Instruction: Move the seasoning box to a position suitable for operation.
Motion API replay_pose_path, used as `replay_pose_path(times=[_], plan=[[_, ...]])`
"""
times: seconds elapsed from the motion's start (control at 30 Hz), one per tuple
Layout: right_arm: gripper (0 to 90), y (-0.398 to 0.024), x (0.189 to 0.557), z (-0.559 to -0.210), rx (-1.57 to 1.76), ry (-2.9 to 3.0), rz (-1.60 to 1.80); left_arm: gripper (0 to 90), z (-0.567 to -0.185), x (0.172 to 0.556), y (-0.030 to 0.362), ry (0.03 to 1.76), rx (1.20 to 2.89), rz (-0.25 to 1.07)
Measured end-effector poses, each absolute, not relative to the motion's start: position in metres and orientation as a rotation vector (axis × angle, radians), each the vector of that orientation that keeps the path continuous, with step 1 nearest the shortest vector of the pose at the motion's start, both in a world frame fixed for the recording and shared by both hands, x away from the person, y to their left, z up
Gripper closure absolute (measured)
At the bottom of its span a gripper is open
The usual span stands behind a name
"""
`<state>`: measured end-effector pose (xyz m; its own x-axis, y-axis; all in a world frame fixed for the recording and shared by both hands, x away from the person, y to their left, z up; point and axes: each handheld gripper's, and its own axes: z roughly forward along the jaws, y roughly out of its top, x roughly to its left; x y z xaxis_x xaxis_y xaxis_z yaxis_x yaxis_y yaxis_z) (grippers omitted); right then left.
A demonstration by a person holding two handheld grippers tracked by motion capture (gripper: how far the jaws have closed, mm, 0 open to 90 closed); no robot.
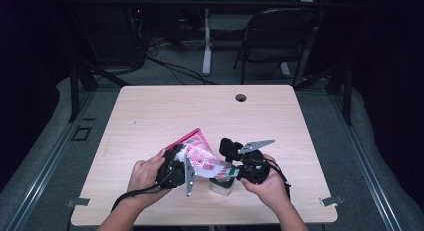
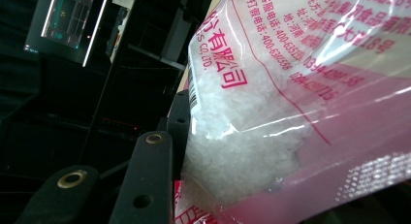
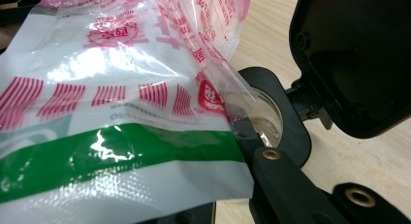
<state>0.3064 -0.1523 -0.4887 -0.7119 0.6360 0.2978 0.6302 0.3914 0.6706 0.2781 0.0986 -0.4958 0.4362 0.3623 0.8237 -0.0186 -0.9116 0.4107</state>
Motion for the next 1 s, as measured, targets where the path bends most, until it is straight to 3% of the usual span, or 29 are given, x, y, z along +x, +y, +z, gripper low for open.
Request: replay_pose_path(times=[1.0], plan=[[90.0, -0.15, 0.3083, -0.4941, 1.21, 2.613, 1.235, 66.6, -0.4932, 0.2755, 0.0968, 0.265, 2.33, 1.502]])
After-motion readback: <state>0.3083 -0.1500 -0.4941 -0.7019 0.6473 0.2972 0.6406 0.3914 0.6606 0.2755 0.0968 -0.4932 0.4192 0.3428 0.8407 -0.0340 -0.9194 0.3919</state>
